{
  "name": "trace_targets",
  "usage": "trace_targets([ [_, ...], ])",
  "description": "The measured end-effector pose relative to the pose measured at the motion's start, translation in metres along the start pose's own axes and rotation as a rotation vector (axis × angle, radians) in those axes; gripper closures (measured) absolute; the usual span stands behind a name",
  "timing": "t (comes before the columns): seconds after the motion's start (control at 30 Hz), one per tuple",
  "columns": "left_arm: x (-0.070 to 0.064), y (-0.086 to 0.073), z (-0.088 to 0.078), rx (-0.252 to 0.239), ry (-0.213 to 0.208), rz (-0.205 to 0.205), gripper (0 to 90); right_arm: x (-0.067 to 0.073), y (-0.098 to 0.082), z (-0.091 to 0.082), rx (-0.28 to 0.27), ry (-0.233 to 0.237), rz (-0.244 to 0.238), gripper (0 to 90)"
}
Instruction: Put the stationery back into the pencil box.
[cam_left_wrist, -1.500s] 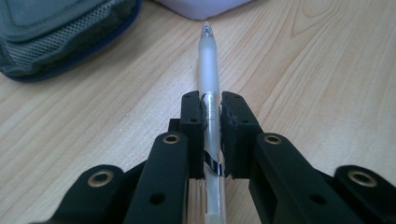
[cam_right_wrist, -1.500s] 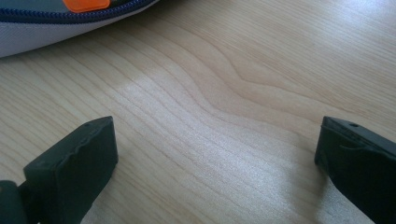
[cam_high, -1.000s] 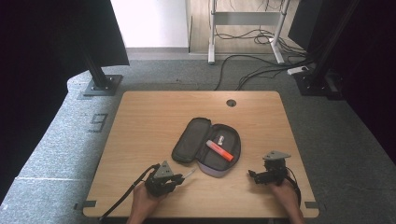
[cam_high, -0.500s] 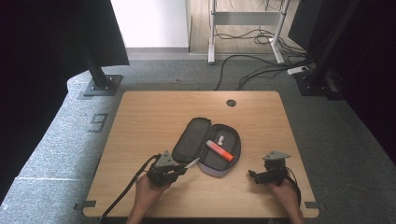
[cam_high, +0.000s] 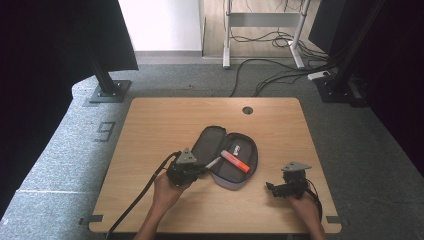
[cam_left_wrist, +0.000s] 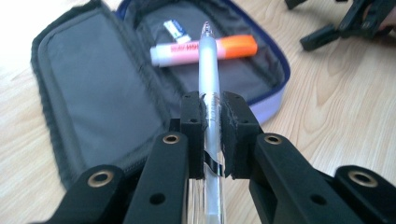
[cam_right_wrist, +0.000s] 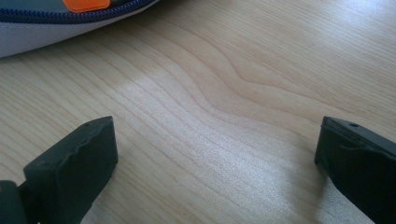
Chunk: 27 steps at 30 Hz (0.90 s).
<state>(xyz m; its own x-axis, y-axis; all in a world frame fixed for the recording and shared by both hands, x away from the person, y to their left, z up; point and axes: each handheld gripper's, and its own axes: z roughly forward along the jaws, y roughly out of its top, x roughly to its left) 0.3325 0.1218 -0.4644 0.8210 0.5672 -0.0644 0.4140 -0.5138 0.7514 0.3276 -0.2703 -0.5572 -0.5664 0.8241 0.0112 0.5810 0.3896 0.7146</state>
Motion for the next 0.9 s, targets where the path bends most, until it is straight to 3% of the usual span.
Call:
trace_targets([
  [0.37, 0.001, 0.025, 0.020, 0.013, 0.006, 0.033, 79.7, 0.000, 0.000, 0.000, 0.000, 0.000, 0.000, 0.0],
  [0.47, 0.002, 0.031, 0.024, 0.004, -0.009, 0.027, 79.7, 0.000, 0.000, 0.000, 0.000, 0.000, 0.000, 0.0],
  [0.9, 0.007, 0.051, 0.047, -0.001, -0.007, 0.023, 79.7, 0.000, 0.000, 0.000, 0.000, -0.001, 0.002, 0.0],
])
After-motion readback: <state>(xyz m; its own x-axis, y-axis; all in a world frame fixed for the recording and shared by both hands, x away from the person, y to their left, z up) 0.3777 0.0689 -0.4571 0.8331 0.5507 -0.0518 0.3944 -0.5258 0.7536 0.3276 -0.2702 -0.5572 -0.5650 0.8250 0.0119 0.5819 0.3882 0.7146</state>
